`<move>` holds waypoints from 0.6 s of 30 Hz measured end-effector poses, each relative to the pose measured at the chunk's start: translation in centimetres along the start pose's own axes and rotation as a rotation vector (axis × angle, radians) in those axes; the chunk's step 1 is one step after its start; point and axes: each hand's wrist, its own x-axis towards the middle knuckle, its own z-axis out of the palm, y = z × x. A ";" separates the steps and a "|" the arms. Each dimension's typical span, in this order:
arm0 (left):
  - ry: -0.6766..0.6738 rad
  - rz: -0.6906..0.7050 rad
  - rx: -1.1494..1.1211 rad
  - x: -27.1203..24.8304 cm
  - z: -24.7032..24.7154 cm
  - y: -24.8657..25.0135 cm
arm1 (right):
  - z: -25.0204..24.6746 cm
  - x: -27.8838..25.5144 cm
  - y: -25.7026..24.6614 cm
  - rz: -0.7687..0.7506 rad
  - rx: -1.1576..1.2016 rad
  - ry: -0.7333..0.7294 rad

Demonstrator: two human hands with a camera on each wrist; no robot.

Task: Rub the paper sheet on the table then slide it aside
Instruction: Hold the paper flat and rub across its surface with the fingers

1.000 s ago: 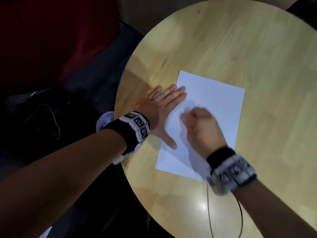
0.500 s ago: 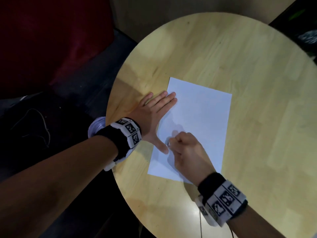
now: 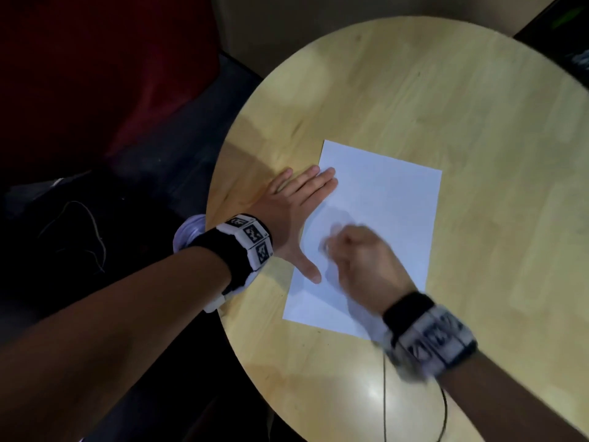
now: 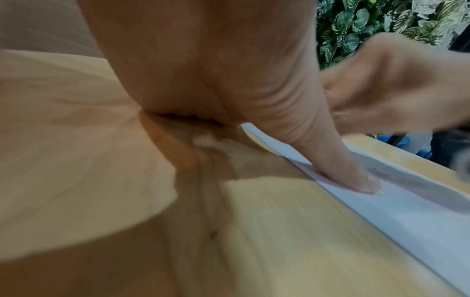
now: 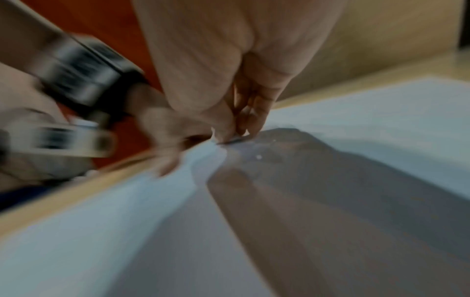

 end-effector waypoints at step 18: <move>-0.019 0.006 -0.022 -0.1 -0.1 0.1 | -0.4 4.4 1.7 0.199 -0.094 0.157</move>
